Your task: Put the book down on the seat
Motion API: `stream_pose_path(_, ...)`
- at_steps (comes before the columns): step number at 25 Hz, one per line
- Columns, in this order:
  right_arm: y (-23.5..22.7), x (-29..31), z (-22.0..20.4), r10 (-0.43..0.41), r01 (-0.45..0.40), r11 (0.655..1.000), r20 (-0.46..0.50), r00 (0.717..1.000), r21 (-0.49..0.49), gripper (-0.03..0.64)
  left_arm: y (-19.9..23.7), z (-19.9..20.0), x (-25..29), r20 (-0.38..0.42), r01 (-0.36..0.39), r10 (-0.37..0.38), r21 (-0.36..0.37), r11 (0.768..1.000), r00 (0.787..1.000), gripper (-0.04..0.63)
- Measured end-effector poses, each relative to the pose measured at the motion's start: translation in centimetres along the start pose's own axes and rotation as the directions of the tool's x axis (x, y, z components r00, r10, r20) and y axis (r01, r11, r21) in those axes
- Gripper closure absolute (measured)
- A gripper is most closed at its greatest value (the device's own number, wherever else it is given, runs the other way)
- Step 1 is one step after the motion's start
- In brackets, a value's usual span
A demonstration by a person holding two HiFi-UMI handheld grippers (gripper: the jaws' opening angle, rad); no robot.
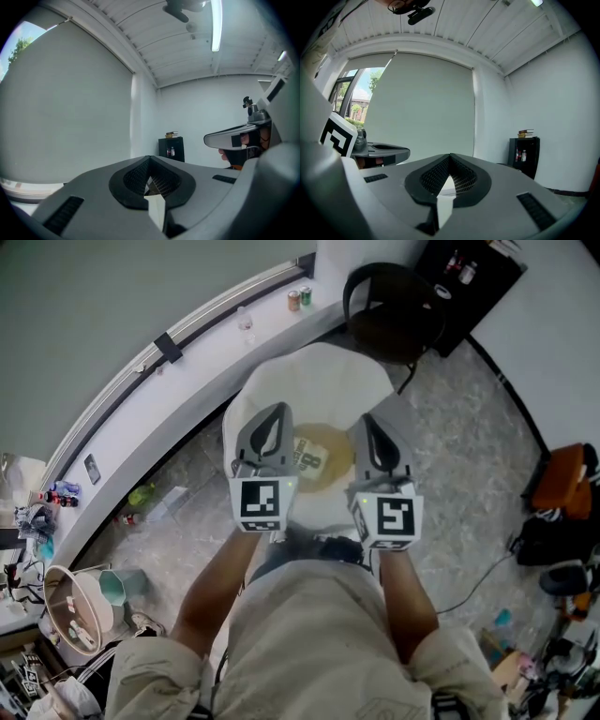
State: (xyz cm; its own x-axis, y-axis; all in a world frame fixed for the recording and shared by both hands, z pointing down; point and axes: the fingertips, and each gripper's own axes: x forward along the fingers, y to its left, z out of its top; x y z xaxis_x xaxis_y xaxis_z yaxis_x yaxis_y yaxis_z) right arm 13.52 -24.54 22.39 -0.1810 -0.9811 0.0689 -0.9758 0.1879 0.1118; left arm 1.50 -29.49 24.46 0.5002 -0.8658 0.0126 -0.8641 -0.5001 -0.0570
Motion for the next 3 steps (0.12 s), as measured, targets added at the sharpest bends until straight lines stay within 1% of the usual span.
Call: stream_pose_path(3, -0.17, -0.09, 0.55, -0.01, 0.01, 1.0, 0.012, 1.0, 0.007, 0.615, -0.33, 0.62, 0.1, 0.015, 0.01, -0.01, 0.012, 1.0, 1.0, 0.589)
